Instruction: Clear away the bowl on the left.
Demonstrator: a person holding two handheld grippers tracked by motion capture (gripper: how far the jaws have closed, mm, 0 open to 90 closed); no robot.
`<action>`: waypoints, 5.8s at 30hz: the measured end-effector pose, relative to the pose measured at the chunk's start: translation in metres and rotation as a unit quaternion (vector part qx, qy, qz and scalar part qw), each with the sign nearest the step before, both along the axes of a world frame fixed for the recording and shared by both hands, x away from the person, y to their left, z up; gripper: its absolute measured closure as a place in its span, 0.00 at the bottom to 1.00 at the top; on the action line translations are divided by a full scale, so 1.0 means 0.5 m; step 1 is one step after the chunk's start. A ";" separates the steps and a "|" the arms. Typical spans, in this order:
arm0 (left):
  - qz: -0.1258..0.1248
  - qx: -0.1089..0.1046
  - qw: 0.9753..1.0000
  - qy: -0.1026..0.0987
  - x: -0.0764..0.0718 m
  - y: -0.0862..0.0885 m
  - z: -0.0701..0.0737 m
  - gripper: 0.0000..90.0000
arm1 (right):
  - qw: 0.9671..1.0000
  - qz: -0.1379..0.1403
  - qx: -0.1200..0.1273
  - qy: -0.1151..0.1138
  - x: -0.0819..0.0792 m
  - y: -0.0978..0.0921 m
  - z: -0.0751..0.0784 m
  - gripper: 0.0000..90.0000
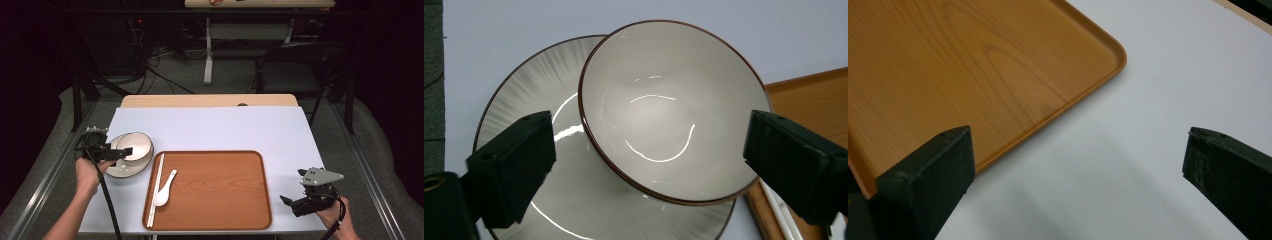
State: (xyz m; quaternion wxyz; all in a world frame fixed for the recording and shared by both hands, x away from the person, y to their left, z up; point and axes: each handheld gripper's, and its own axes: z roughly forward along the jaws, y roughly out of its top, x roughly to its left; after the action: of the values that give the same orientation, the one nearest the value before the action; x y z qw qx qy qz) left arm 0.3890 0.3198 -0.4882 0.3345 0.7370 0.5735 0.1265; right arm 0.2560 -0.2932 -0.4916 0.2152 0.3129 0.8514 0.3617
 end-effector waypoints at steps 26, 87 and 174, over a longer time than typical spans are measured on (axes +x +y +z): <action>0.058 0.004 0.997 0.047 0.038 0.011 -0.051 0.74 | 1.000 0.002 -0.003 0.004 0.002 0.002 -0.003 0.01; -0.005 0.058 0.996 -0.074 -0.026 -0.034 0.043 0.92 | 1.000 -0.008 0.009 0.008 0.005 0.007 0.002 0.00; -0.248 0.037 0.958 -0.139 -0.141 -0.470 0.022 0.91 | 0.994 0.062 0.037 0.082 0.156 0.335 0.013 0.76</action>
State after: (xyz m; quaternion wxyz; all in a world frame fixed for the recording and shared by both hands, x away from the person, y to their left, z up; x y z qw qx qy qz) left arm 0.3185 0.0847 -0.4770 0.4043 0.8430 0.3156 0.1619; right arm 0.3339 -0.1255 -0.4849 0.1094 0.2957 0.8700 0.3790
